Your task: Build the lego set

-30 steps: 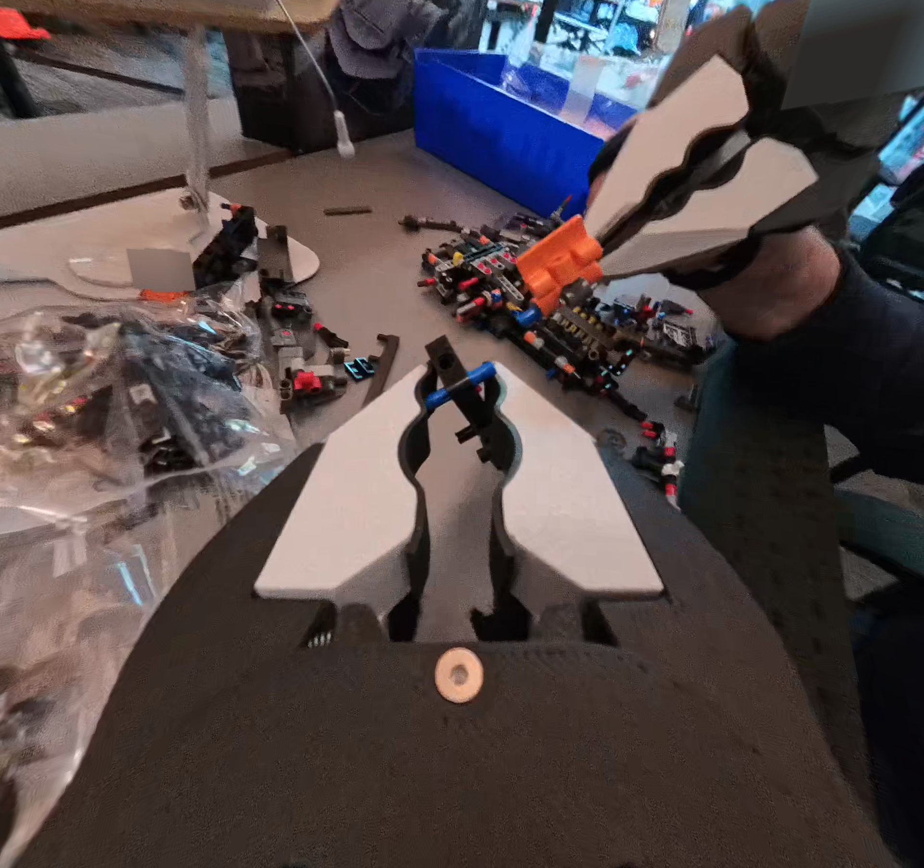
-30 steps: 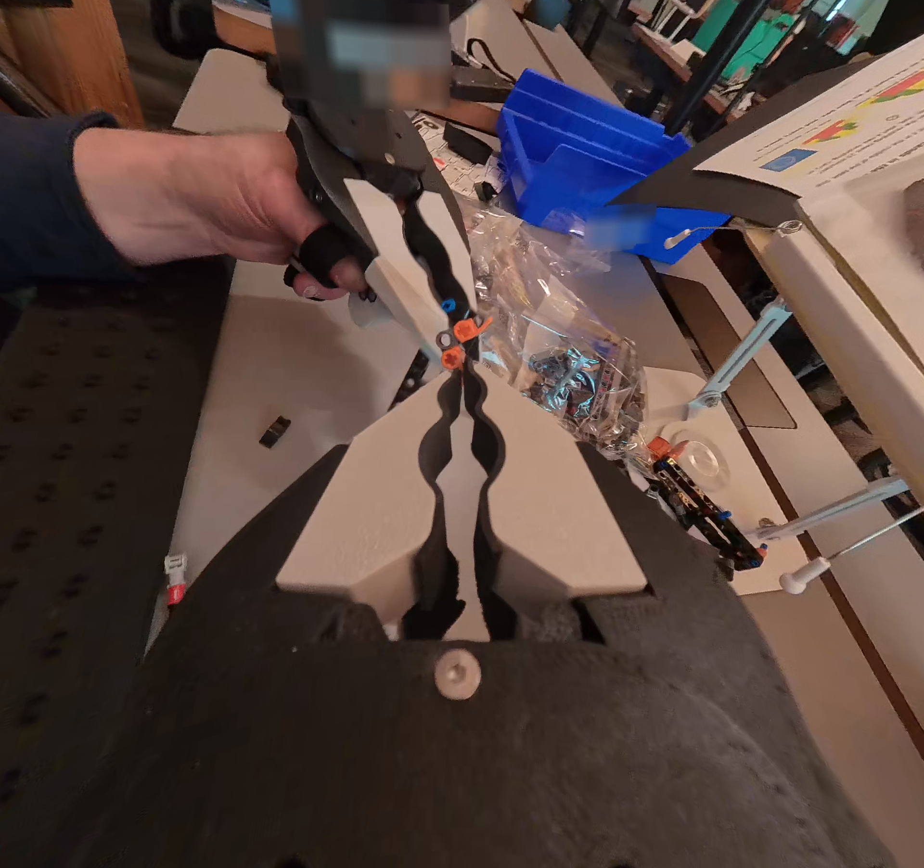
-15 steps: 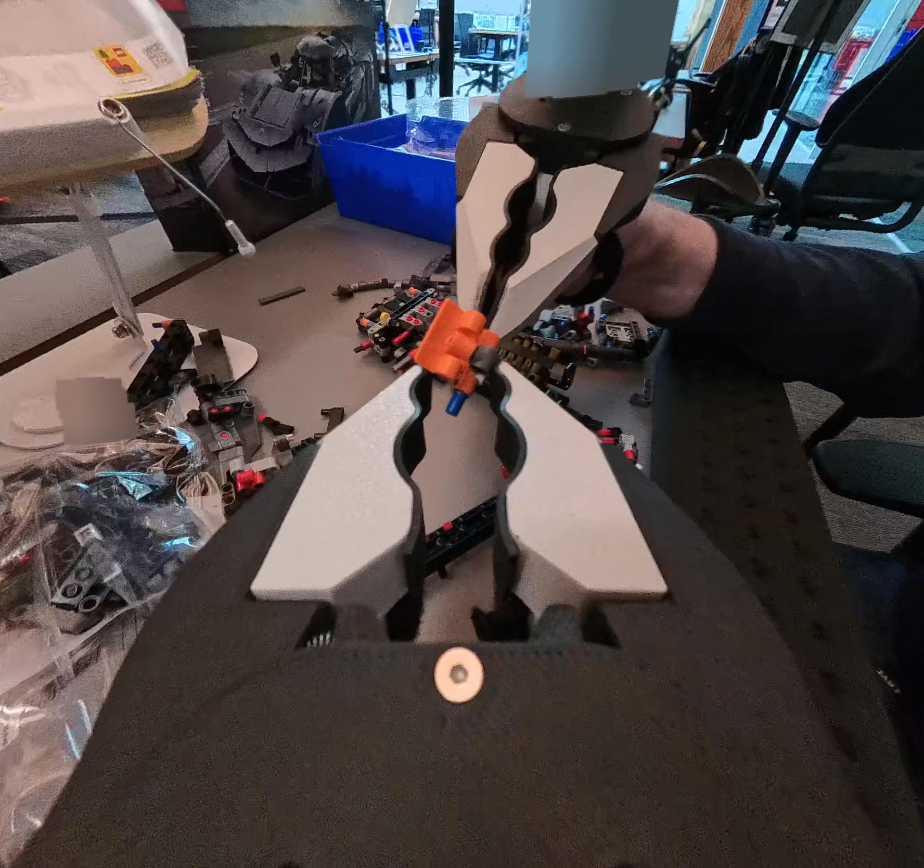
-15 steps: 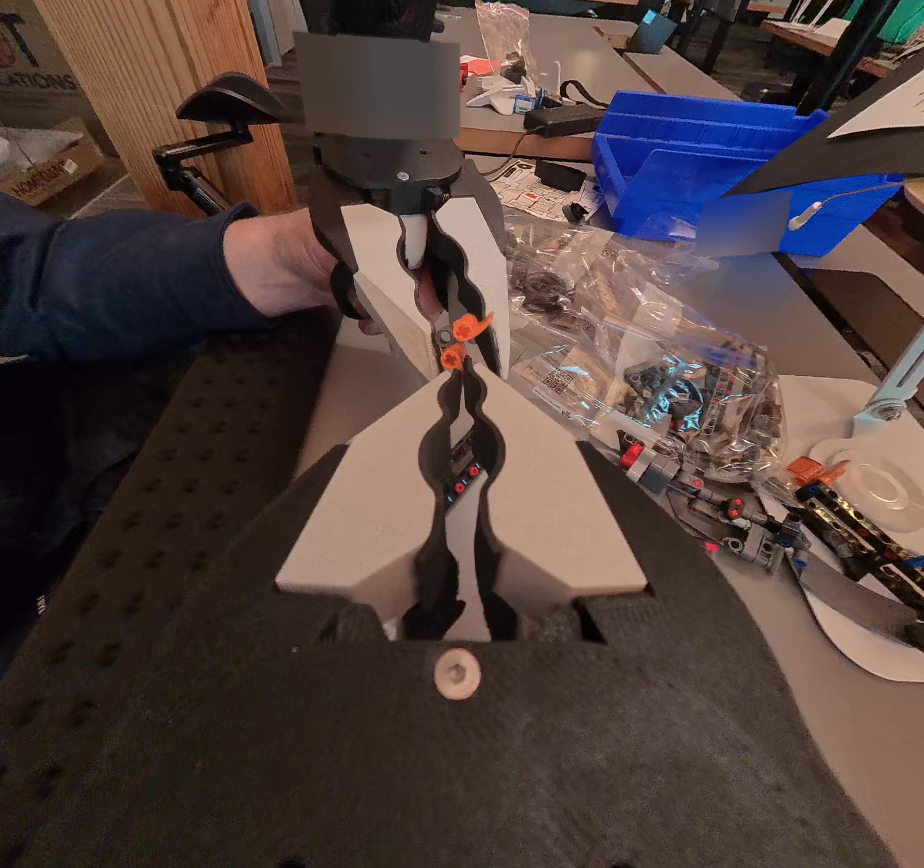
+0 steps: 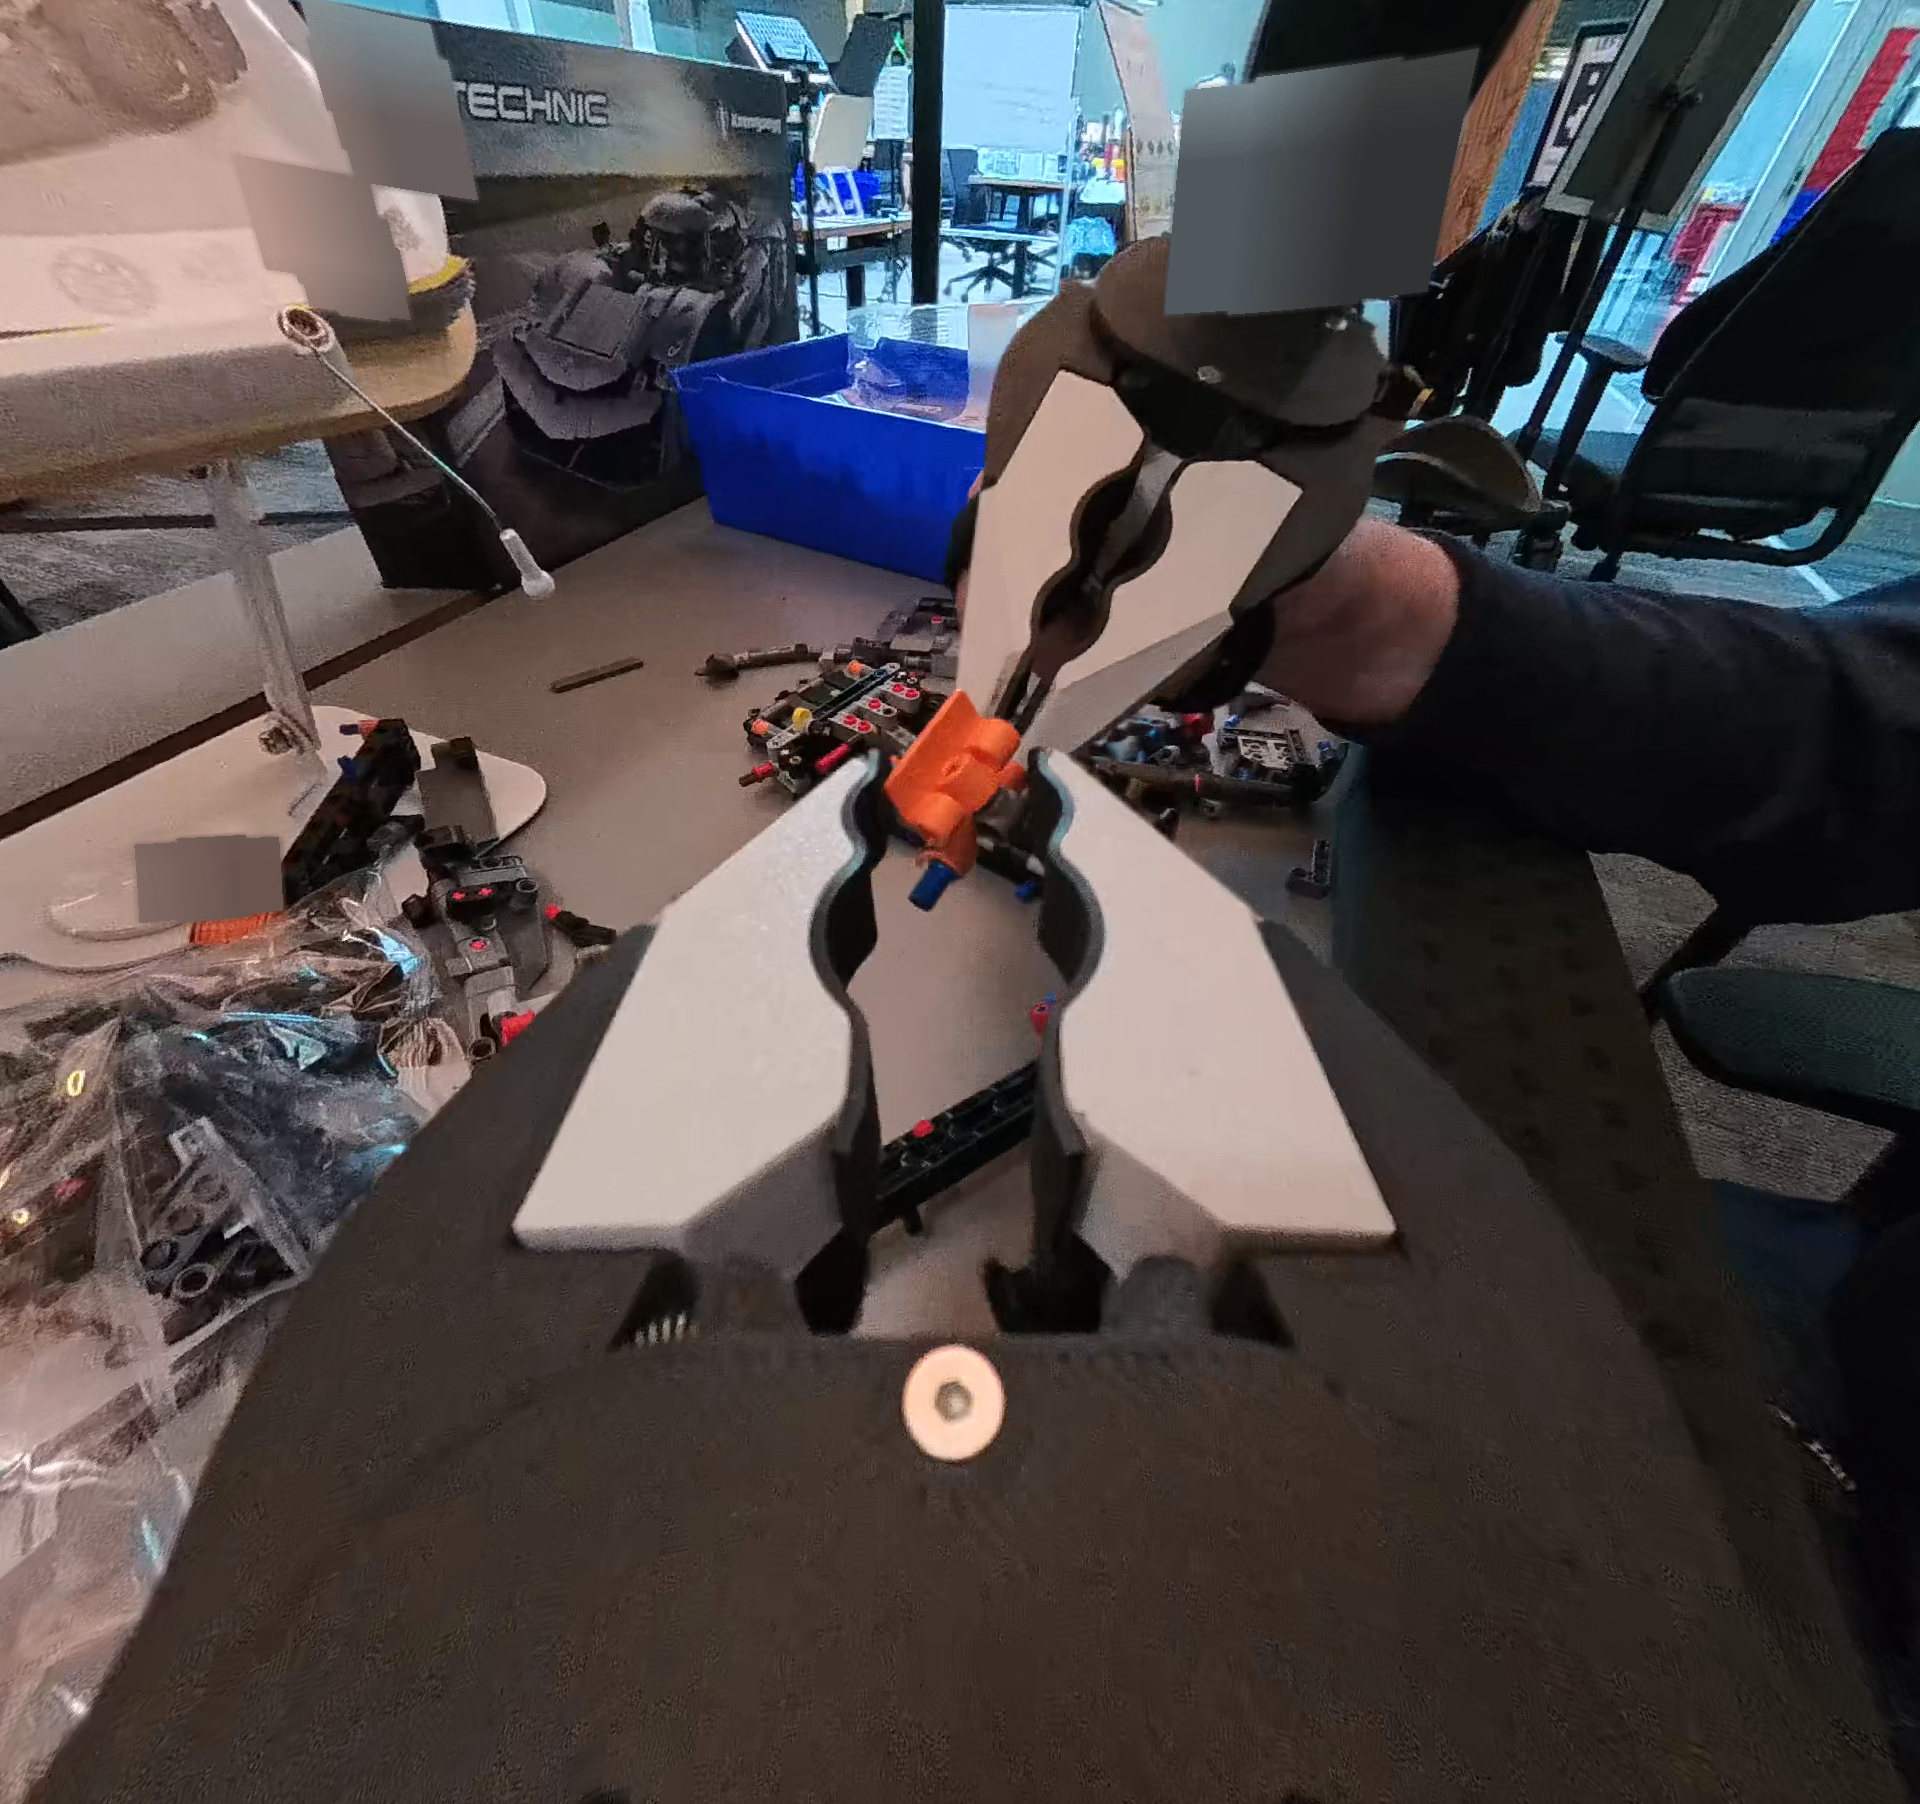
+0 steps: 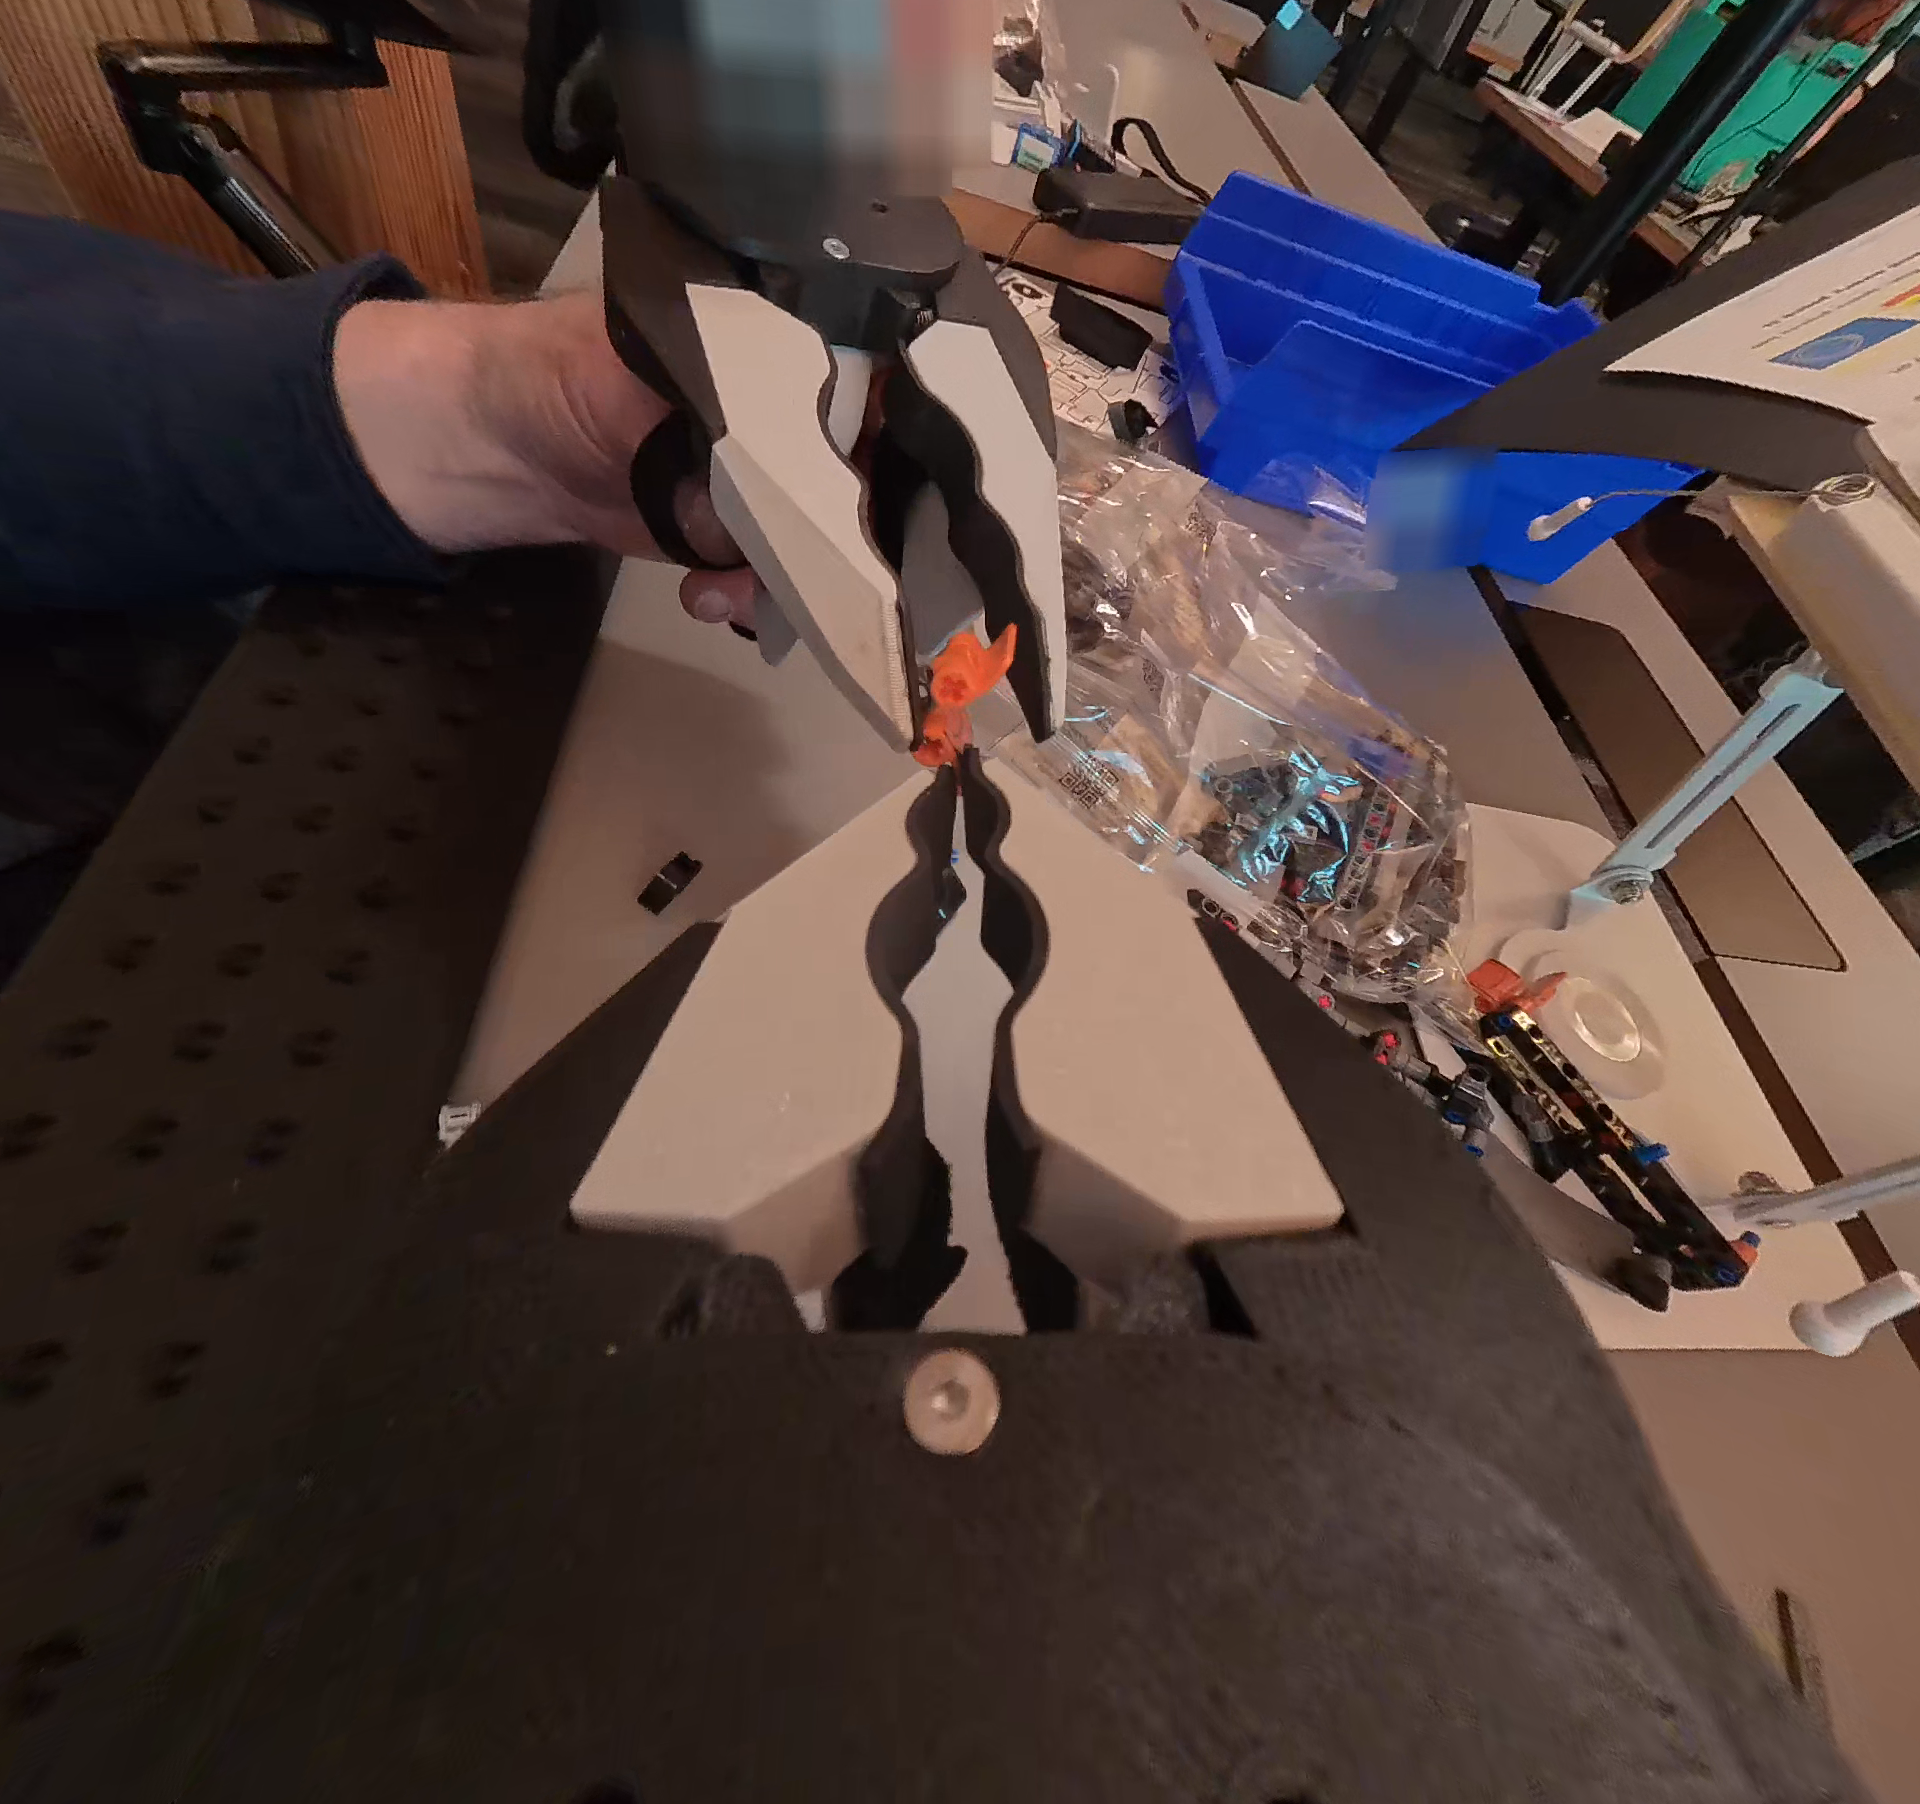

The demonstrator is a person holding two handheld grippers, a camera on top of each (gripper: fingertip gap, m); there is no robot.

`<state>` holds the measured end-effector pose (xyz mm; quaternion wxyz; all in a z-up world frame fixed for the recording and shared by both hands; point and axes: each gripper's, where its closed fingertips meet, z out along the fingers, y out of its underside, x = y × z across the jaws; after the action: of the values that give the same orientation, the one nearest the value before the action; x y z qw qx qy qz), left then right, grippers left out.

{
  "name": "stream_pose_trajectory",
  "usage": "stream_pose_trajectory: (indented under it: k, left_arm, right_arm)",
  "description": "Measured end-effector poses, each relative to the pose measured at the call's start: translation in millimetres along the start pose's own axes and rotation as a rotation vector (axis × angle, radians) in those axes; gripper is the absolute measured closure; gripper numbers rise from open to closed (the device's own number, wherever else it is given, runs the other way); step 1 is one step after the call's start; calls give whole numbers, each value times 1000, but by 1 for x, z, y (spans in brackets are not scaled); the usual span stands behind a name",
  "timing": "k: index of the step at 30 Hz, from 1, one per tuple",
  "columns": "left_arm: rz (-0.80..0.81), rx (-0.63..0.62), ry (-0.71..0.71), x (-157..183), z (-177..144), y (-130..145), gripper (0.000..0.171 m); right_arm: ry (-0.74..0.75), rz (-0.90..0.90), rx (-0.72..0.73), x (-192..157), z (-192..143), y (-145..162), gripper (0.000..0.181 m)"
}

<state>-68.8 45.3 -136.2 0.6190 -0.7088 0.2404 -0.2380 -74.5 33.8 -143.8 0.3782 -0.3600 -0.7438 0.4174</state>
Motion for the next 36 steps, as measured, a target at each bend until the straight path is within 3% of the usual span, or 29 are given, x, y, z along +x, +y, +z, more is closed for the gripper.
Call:
stream_pose_trajectory:
  k: [4, 8, 13, 19, 26, 36]
  left_arm:
    - [57, 2, -52, -4, -3, -3, 151]
    - [316, -125, -191, -4, 8, 8, 151]
    - [515, -243, -295, -8, 16, 18, 153]
    - [515, -209, -342, -13, 16, 14, 142]
    - [501, -222, -344, -15, 17, 20, 145]
    - [464, -175, -390, -3, 22, 18, 150]
  right_arm:
    - [3, 70, 69, 7, -9, -9, 175]
    - [-64, 213, 96, 6, -5, -9, 163]
    - [-85, 276, 57, 6, 2, 2, 181]
    - [-81, 310, 77, 9, 2, 0, 181]
    - [-122, 282, 113, 1, 3, -9, 181]
    - [4, 296, 165, -1, -10, -7, 181]
